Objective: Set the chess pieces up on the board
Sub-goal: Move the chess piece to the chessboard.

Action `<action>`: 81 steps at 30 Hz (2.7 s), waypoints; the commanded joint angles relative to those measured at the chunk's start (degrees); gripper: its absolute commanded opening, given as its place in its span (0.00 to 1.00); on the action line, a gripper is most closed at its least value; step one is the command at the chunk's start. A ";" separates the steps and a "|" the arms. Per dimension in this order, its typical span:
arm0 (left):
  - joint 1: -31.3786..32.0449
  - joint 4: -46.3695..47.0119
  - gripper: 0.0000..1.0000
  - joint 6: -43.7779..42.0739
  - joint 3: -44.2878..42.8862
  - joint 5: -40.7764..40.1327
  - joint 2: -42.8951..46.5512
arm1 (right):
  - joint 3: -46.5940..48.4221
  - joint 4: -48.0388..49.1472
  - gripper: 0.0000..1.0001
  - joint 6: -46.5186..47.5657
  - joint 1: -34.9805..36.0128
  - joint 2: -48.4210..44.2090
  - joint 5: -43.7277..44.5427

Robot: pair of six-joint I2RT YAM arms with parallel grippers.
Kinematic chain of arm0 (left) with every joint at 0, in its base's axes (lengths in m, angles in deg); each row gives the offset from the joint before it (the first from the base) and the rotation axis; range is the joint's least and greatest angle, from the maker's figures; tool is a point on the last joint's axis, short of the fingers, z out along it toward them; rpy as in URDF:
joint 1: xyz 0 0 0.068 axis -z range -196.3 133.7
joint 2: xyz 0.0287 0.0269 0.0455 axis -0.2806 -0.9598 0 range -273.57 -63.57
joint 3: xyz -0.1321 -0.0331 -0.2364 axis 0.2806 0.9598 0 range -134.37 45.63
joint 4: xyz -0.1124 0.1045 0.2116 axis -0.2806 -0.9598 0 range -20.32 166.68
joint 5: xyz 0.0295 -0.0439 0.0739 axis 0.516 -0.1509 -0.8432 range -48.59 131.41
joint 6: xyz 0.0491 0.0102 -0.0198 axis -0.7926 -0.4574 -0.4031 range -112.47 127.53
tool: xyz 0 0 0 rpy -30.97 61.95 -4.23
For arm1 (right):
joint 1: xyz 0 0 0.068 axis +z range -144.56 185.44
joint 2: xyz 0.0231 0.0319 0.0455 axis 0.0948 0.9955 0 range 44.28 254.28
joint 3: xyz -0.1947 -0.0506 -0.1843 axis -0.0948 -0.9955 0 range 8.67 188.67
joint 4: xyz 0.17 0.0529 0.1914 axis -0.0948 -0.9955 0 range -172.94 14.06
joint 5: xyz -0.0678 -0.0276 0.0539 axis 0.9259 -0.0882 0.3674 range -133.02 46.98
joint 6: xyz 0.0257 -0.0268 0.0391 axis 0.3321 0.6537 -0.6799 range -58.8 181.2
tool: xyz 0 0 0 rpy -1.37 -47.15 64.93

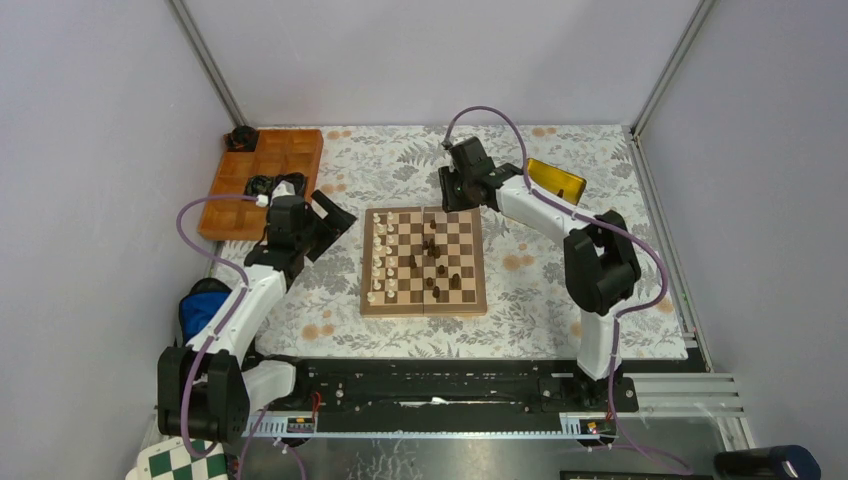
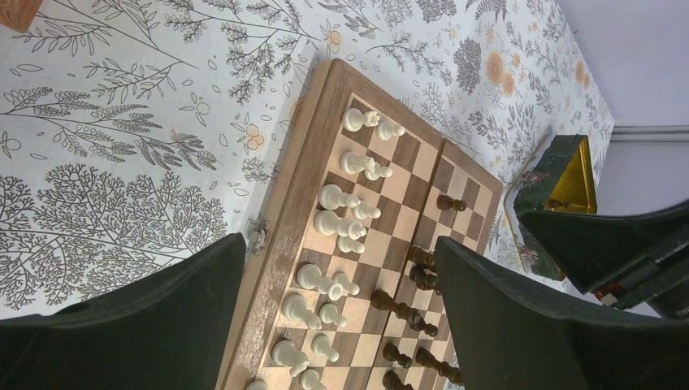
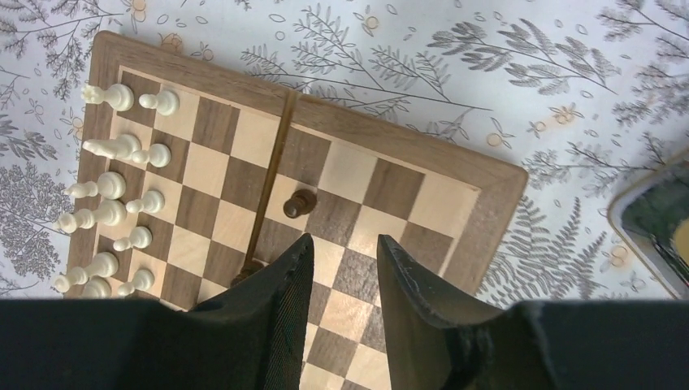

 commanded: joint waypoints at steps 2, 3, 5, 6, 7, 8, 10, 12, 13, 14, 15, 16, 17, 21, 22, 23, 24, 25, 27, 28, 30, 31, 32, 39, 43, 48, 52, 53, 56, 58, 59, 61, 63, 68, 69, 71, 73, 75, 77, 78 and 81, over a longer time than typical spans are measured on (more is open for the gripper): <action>-0.44 2.92 0.96 -1.62 0.80 1.55 1.49 | 5.00 -0.18 0.44 1.87 1.45 2.92 -4.76; -0.48 3.16 0.97 -1.62 0.87 1.86 1.47 | 5.49 -0.58 0.45 2.04 1.70 3.45 -4.96; -0.48 3.62 0.98 -1.71 0.98 2.53 1.56 | 6.20 -1.11 0.47 2.51 2.08 4.43 -5.40; -0.48 3.75 0.98 -1.71 1.04 2.68 1.62 | 6.46 -1.35 0.48 2.75 2.22 4.84 -5.53; -0.47 3.85 0.99 -1.71 1.15 2.75 1.71 | 6.68 -1.70 0.48 2.93 2.50 5.47 -5.70; -0.48 3.89 0.99 -1.75 1.20 2.73 1.89 | 6.88 -1.80 0.48 3.11 2.64 5.80 -5.74; -0.48 3.97 0.99 -1.80 1.33 2.71 2.17 | 7.18 -2.21 0.48 3.32 2.85 6.42 -5.48; -0.47 3.89 0.99 -1.87 1.37 2.71 2.43 | 7.43 -2.51 0.48 3.56 2.98 6.93 -5.43; -0.48 3.80 0.99 -1.88 1.39 2.67 2.56 | 7.46 -2.60 0.48 3.67 3.08 7.04 -5.28; -0.46 3.74 0.99 -1.82 1.46 2.67 2.61 | 7.53 -2.64 0.48 3.76 3.22 7.28 -5.10; -0.48 3.76 0.99 -1.73 1.54 2.64 2.75 | 7.59 -2.74 0.48 3.85 3.32 7.48 -4.93; -0.48 3.82 0.99 -1.65 1.70 2.62 2.90 | 7.73 -2.89 0.48 3.99 3.35 7.77 -4.68; -0.48 3.93 0.99 -1.55 1.85 2.61 3.04 | 7.98 -3.10 0.48 4.24 3.43 8.00 -4.42; -0.48 4.12 0.99 -1.31 2.15 2.77 3.22 | 9.18 -3.78 0.48 5.04 3.87 9.25 -3.73; -0.48 4.11 0.99 -1.23 2.21 2.80 3.23 | 9.47 -3.94 0.48 5.20 3.94 9.64 -3.60; -0.46 4.20 0.99 -1.19 2.30 2.79 3.27 | 9.73 -4.11 0.48 5.29 3.99 9.97 -3.51; -0.48 4.26 0.99 -1.11 2.46 2.76 3.35 | 10.07 -4.17 0.48 5.50 4.07 10.37 -3.39; -0.48 4.37 0.99 -1.09 2.56 2.80 3.44 | 10.34 -4.26 0.48 5.62 4.18 10.77 -3.37; -0.44 4.39 0.99 -1.09 2.64 2.76 3.49 | 10.96 -4.44 0.48 5.78 4.29 11.53 -3.09; -0.47 4.39 0.99 -1.17 2.69 2.80 3.49 | 11.30 -4.67 0.48 5.80 4.35 11.90 -2.86; -0.48 4.39 0.99 -1.22 2.75 2.86 3.50 | 11.80 -4.84 0.47 5.89 4.43 12.46 -2.49; -0.48 4.39 0.99 -1.26 2.78 2.82 3.52 | 11.96 -4.87 0.47 5.89 4.42 12.76 -2.34; -0.46 4.39 0.99 -1.33 2.79 2.81 3.49 | 12.11 -4.85 0.47 5.93 4.41 13.06 -2.17; -0.46 4.87 0.99 -1.53 2.94 2.71 3.19 | 13.46 -5.50 0.38 6.49 4.53 14.58 -1.46; -0.48 5.09 0.98 -1.53 3.02 2.72 2.90 | 13.92 -5.92 0.28 6.92 4.61 14.91 0.71; -0.48 5.05 0.98 -1.66 3.03 2.45 2.92 | 14.39 -6.33 0.13 7.77 4.80 14.56 2.74; -0.48 5.02 0.98 -1.86 2.82 2.45 2.71 | 13.88 -6.31 0.04 8.50 4.91 13.12 5.27; -0.48 4.99 0.99 -1.95 2.72 2.45 2.63 | 13.56 -6.03 0.03 8.71 4.92 12.64 6.39; -0.48 4.92 0.98 -2.14 2.58 2.54 2.62 | 12.70 -5.70 0.01 9.24 4.89 11.36 8.59; -0.49 4.92 0.98 -2.23 2.52 2.60 2.48 | 12.55 -5.73 0.00 9.45 4.89 11.05 10.08; -0.48 4.84 0.98 -2.31 2.52 2.58 2.44 | 12.43 -5.85 0.00 9.50 4.82 10.90 10.74; -0.48 4.75 0.98 -2.41 2.43 2.69 2.35 | 12.15 -5.92 0.00 9.54 4.76 10.69 11.85; -0.48 4.65 0.98 -2.54 2.41 2.79 2.43 | 11.94 -5.94 0.00 9.33 4.65 10.62 12.50; -0.48 4.01 0.98 -3.00 2.13 2.82 2.91 | 11.75 -5.85 0.00 8.53 4.07 10.90 13.10; -0.48 3.82 0.98 -3.14 2.02 2.73 3.02 | 11.75 -5.90 0.00 8.46 3.90 10.99 13.08; -0.59 3.49 0.99 -3.35 1.98 2.71 3.26 | 11.84 -6.10 0.00 8.17 3.73 11.16 13.17; -0.66 3.22 0.99 -3.44 2.02 2.72 3.57 | 11.91 -6.37 0.00 7.86 3.51 11.27 13.37; -0.81 3.01 0.99 -3.47 2.14 2.78 3.79 | 11.89 -6.66 0.00 7.56 3.43 11.36 13.53; -0.92 2.91 0.99 -3.55 2.27 2.80 4.05 | 11.66 -6.78 0.00 7.18 3.23 11.32 13.55; -0.99 2.82 0.99 -3.54 2.40 2.81 4.16 | 11.47 -6.83 0.00 6.99 3.14 11.28 13.65; -1.14 2.72 0.99 -3.55 2.57 2.89 4.62 | 10.87 -6.77 0.00 6.48 2.83 11.05 13.59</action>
